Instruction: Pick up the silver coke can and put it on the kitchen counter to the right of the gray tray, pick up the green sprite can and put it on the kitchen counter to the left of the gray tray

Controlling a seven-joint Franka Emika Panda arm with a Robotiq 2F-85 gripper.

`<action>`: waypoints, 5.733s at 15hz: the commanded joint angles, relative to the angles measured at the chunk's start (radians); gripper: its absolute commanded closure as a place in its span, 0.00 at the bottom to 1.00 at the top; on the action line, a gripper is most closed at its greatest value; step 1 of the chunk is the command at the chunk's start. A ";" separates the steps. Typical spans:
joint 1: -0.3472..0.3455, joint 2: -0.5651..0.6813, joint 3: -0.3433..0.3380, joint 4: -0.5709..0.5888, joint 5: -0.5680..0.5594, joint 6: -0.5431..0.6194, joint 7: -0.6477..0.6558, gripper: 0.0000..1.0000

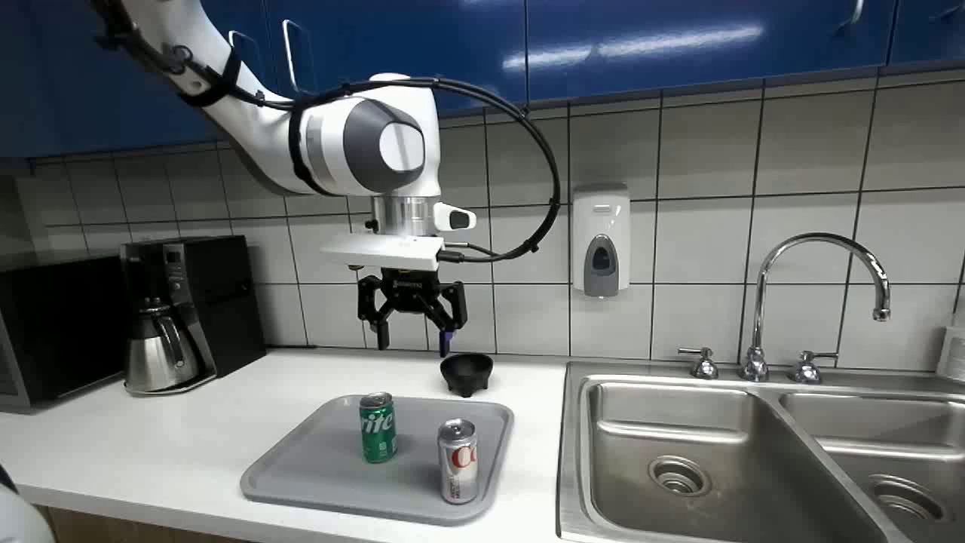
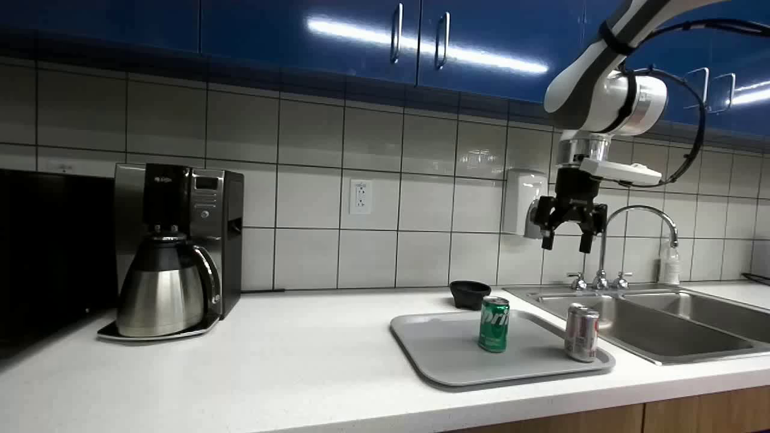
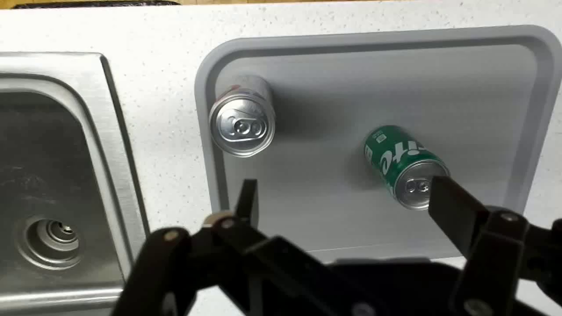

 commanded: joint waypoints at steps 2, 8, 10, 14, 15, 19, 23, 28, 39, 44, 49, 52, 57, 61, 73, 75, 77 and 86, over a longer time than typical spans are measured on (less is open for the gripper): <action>-0.021 0.001 0.021 0.001 0.007 -0.002 -0.005 0.00; -0.021 0.001 0.021 0.001 0.007 -0.002 -0.005 0.00; -0.022 -0.010 0.029 -0.014 -0.011 0.030 0.005 0.00; -0.028 -0.008 0.041 -0.039 -0.040 0.120 0.023 0.00; -0.029 -0.005 0.041 -0.044 -0.042 0.136 0.023 0.00; -0.036 0.005 0.039 -0.059 -0.046 0.175 0.035 0.00; -0.056 0.024 0.035 -0.065 -0.058 0.197 0.053 0.00; -0.084 0.063 0.033 -0.065 -0.090 0.211 0.079 0.00; -0.104 0.186 0.027 -0.059 -0.112 0.268 0.128 0.00; -0.107 0.245 0.024 -0.052 -0.116 0.295 0.142 0.00; -0.106 0.308 0.024 -0.044 -0.109 0.334 0.140 0.00; -0.105 0.340 0.024 -0.036 -0.110 0.351 0.141 0.00; -0.102 0.374 0.023 -0.022 -0.114 0.363 0.146 0.00; -0.100 0.390 0.023 -0.012 -0.115 0.361 0.150 0.00; -0.089 0.381 0.024 -0.007 -0.135 0.355 0.195 0.62; -0.086 0.368 0.026 -0.008 -0.135 0.355 0.196 0.62; -0.082 0.357 0.028 -0.005 -0.133 0.356 0.200 0.62; -0.095 0.311 0.021 0.012 -0.114 0.363 0.215 0.62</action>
